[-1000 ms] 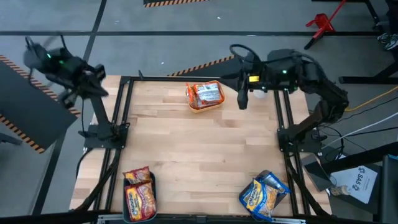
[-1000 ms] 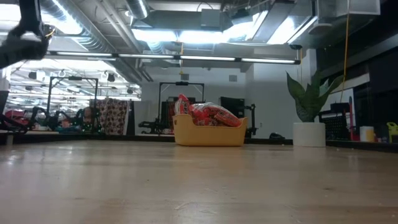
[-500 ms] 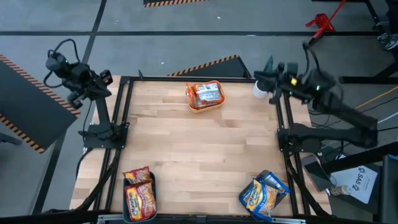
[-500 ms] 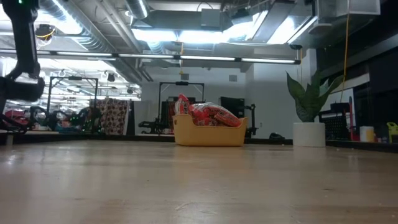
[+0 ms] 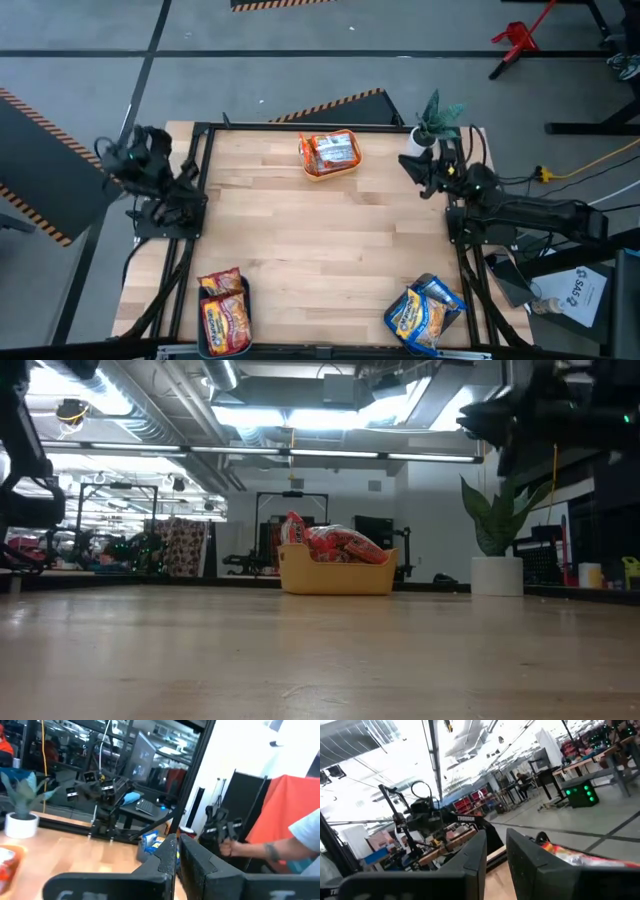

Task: Sort Maruchan noodles
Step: Return to Home Position

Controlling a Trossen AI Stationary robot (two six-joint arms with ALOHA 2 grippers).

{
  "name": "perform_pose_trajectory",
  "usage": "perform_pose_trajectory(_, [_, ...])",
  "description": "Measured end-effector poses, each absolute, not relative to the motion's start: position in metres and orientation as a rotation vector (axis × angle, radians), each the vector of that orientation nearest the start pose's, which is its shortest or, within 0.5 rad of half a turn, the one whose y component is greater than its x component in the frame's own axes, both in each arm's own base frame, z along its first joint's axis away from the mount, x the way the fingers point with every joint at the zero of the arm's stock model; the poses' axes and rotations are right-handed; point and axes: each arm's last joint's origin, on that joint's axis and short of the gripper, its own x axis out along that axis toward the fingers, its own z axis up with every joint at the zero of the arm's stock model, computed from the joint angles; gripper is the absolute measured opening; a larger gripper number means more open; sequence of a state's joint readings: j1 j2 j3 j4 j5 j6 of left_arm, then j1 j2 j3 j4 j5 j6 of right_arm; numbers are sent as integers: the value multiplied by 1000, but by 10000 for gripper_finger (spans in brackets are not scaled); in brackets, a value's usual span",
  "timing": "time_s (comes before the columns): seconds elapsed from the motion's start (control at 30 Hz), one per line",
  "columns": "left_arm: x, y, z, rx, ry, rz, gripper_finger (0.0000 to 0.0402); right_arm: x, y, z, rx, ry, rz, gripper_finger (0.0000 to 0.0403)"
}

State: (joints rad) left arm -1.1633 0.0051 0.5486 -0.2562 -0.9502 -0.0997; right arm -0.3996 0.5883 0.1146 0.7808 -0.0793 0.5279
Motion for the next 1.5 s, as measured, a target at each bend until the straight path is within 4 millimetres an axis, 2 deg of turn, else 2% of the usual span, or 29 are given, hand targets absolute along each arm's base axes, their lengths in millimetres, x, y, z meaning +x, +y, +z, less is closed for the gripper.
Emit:
perform_pose_trajectory(0.17, [42,-34,269,-402,-167,-195,14,123,-51,198,456,-352,-289,62])
perform_pose_trajectory(0.33, [50,-52,235,-513,-283,-301,14,123,-51,193,440,-325,-285,62])
perform_pose_trajectory(0.43, [55,-57,211,-534,-321,-303,14,123,-50,193,434,-314,-278,62])
perform_pose_trajectory(0.73, [62,-52,213,-497,-386,-344,14,122,-52,190,472,-256,-134,62])
perform_pose_trajectory(1.03, [73,-43,209,-507,-383,-272,14,116,-62,193,498,-277,-136,62])
perform_pose_trajectory(1.1, [74,-41,210,-527,-393,-282,14,118,-63,206,543,-319,-106,62])
perform_pose_trajectory(1.23, [77,-36,210,-515,-404,-279,14,121,-63,250,560,-362,8,62])
perform_pose_trajectory(1.4, [83,-31,205,-518,-361,-253,14,120,-61,298,649,-174,-19,62])
perform_pose_trajectory(1.5, [85,-27,203,-527,-351,-227,14,107,-50,329,579,-101,-68,62])
